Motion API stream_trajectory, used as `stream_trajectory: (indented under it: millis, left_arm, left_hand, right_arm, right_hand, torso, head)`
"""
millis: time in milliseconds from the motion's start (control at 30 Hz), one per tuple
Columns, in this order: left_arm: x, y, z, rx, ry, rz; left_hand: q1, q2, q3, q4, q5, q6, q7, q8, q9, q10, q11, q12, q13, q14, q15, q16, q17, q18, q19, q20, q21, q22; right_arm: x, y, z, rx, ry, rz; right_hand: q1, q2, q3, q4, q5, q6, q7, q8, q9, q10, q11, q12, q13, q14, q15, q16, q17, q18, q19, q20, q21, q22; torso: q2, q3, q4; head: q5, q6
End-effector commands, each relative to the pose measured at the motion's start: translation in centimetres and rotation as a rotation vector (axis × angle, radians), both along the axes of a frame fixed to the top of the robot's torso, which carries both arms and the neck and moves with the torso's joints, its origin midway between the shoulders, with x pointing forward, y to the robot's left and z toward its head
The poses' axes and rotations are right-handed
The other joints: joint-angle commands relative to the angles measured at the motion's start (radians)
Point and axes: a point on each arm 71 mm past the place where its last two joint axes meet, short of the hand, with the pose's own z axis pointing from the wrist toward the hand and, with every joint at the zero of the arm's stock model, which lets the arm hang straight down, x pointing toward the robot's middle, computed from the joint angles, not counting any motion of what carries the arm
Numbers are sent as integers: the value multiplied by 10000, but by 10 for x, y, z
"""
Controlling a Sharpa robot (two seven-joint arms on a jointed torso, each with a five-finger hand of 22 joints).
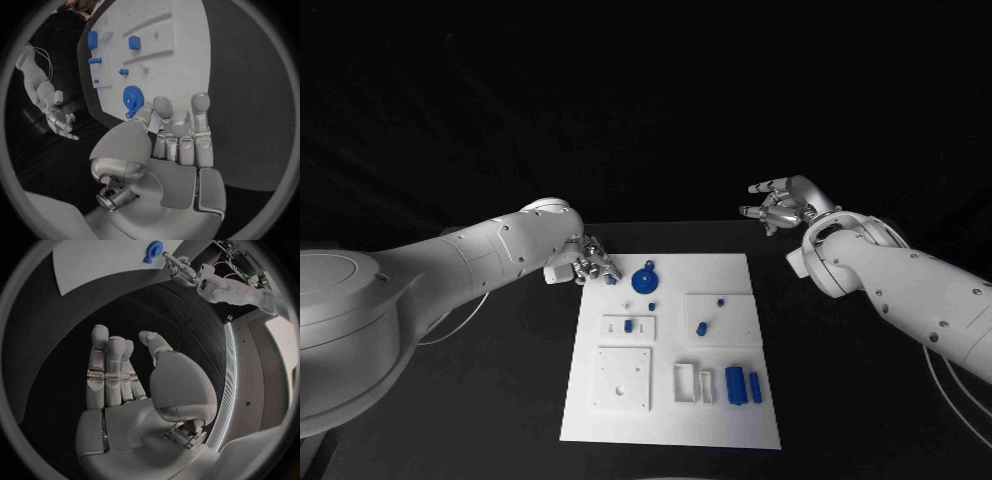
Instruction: Assemble the parts on the task board
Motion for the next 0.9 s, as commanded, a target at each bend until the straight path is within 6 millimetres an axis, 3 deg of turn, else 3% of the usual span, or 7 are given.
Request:
stream_trajectory:
  millis: [33, 100, 200, 333, 400, 567, 900]
  left_arm:
    - [-1, -3, 0, -290, -2, -73]
    - [-1, -2, 0, -329, -5, -49]
    - [0, -1, 0, -350, -65, 52]
    - [0, 2, 0, -382, -131, 197]
    - [0, 4, 0, -426, -155, 278]
    - [-1, 8, 1, -571, -240, 541]
    - [-17, 18, 4, -1480, -673, 1694]
  left_hand:
    - [185, 76, 79, -127, 66, 72, -49, 88, 118, -89, -15, -22, -20, -69, -3, -67, -34, 105, -81, -1, -56, 242]
    - [329, 143, 143, -243, 126, 149, -100, 193, 268, -86, -39, -39, -31, -71, -18, -78, -42, 93, -84, -13, -68, 241]
    - [436, 229, 208, -440, 237, -23, -186, 835, 1066, -90, -111, -93, -60, -94, -62, -127, -79, 47, -100, -62, -145, 225]
    - [452, 269, 307, -558, 225, -673, -362, 2330, 2820, -191, -188, -163, -72, -163, -136, -278, -207, -22, -139, -143, -400, 181]
    - [465, 329, 533, -723, 315, -855, -398, 2821, 3568, -191, -207, -169, -68, -157, -154, -273, -193, -38, -113, -158, -404, 196]
    - [338, 373, 907, -1000, 621, -956, -449, 3116, 4412, -115, -221, -183, -78, -105, -152, -248, -164, -46, -64, -161, -356, 210]
    - [202, 292, 1113, -1188, 895, -810, -479, 3044, 4703, 47, -253, -257, -114, 23, -173, -249, -139, -44, 57, -178, -231, 230]
  right_arm:
    - [0, 1, -1, 0, 65, 69]
    - [0, 2, -1, 3, 70, 73]
    - [1, 2, -1, -5, 64, 76]
    - [1, 3, -1, -53, 37, 91]
    - [1, 3, -1, -67, 28, 96]
    - [1, 2, -1, -96, 22, 87]
    - [0, -4, -1, -149, 18, 10]
  right_hand:
    - [8, -51, 7, 50, -10, -87, 5, -17, 2, -85, 12, 25, 13, -79, -22, 22, 4, 92, -21, -25, -20, 171]
    - [8, -51, 7, 50, -10, -87, 5, -17, 2, -85, 12, 25, 13, -79, -22, 22, 4, 92, -21, -25, -20, 171]
    - [8, -51, 7, 50, -10, -87, 5, -17, 2, -85, 12, 25, 13, -79, -22, 22, 4, 92, -21, -25, -20, 171]
    - [5, -48, 6, 64, -10, -79, 4, -14, 3, -93, 15, 29, 16, -85, -21, 17, 2, 93, -24, -22, -28, 169]
    - [5, -48, 6, 64, -10, -79, 4, -14, 3, -93, 15, 29, 16, -85, -21, 17, 2, 93, -24, -22, -28, 169]
    - [-5, -40, 6, 78, -11, -77, 4, -15, 3, -94, 16, 27, 13, -86, -20, 15, -1, 92, -27, -21, -32, 168]
    - [-9, -49, -2, 101, -8, -60, 1, -14, 4, -94, 14, 33, 14, -84, -19, 15, -3, 92, -23, -20, -39, 167]
  torso:
    - [7, -10, 1]
    - [9, -8, 2]
    - [6, -5, 6]
    - [4, -11, 6]
    - [0, -11, -3]
    - [-3, -8, 12]
    - [-12, 6, 44]
  head:
    - [11, -10]
    - [1, -30]
    - [5, -67]
    - [2, -58]
    - [-9, -64]
    - [-13, -73]
    - [-17, -100]
